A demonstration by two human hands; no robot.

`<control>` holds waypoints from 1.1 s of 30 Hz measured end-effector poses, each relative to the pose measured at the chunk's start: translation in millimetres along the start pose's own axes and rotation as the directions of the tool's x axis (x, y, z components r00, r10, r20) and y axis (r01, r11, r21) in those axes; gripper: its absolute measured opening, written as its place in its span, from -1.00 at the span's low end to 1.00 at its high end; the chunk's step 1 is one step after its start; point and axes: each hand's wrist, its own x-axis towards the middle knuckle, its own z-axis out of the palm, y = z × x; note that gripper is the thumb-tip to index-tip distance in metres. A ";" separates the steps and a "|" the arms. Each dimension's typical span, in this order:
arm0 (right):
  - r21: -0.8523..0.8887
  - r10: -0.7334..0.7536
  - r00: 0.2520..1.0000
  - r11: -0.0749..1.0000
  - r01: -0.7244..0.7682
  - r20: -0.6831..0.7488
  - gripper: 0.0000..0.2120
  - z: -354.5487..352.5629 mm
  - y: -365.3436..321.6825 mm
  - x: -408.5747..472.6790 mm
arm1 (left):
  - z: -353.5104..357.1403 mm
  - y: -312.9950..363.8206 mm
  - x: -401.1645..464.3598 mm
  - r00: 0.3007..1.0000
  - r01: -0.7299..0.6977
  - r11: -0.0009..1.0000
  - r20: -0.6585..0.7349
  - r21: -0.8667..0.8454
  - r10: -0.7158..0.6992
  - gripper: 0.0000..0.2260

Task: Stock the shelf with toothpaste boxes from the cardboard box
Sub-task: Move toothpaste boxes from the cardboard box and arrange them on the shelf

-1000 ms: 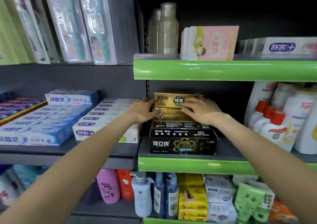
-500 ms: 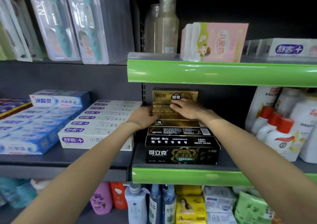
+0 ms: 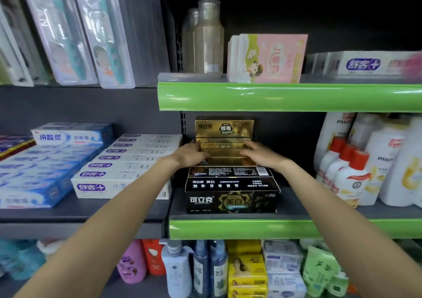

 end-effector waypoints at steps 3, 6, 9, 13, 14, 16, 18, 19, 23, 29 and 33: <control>-0.034 0.035 0.999 0.999 -0.036 -0.040 -0.41 4.5 -1.1 4.8 | 6.2 -3.4 7.8 1.000 0.021 1.000 0.002 0.016 -0.021 -0.44; -0.024 0.047 0.998 0.999 -0.048 -0.029 -0.38 6.8 -2.0 4.7 | 9.6 -8.1 10.0 1.000 0.010 1.000 -0.011 0.024 -0.010 -0.43; -0.045 0.048 0.999 0.998 -0.049 -0.012 -0.37 4.9 -5.3 -1.3 | 9.8 -5.9 8.0 0.999 0.039 0.996 -0.022 0.083 -0.037 -0.39; -0.111 0.008 0.999 0.994 -0.011 -0.033 -0.37 -2.5 -12.1 -21.0 | 0.8 8.4 -7.0 0.994 0.068 0.987 -0.091 0.144 -0.055 -0.37; -0.129 -0.003 0.999 0.992 -0.004 -0.052 -0.38 -4.7 -11.9 -26.1 | -0.7 9.9 -12.7 0.992 0.054 0.992 -0.117 0.111 -0.041 -0.38; -0.158 -0.018 0.997 0.987 0.006 -0.075 -0.40 -8.1 -8.0 -39.2 | 0.5 9.9 -25.1 0.989 0.017 1.000 -0.147 -0.003 -0.017 -0.43; -0.160 -0.038 0.995 0.987 0.023 -0.091 -0.41 -9.0 -1.4 -57.1 | 5.8 10.0 -41.4 0.991 -0.010 0.992 -0.130 -0.127 -0.007 -0.43; -0.146 -0.060 0.992 0.988 0.044 -0.108 -0.43 -8.0 1.4 -67.3 | 9.3 9.8 -49.6 0.993 -0.021 0.983 -0.117 -0.181 -0.001 -0.42; -0.060 -0.144 0.981 0.989 0.137 -0.127 -0.46 7.4 1.8 -98.7 | 22.6 11.8 -71.7 0.997 -0.053 0.968 -0.067 -0.244 0.038 -0.37; 0.026 -0.107 0.988 0.994 0.110 -0.112 -0.43 20.6 -7.6 -108.3 | 26.4 20.4 -77.9 0.995 -0.083 0.952 -0.083 -0.296 0.060 -0.37; 0.025 -0.099 0.988 0.994 0.103 -0.119 -0.42 20.4 -6.9 -108.2 | 26.8 21.9 -77.4 0.993 -0.080 0.949 -0.108 -0.306 0.049 -0.39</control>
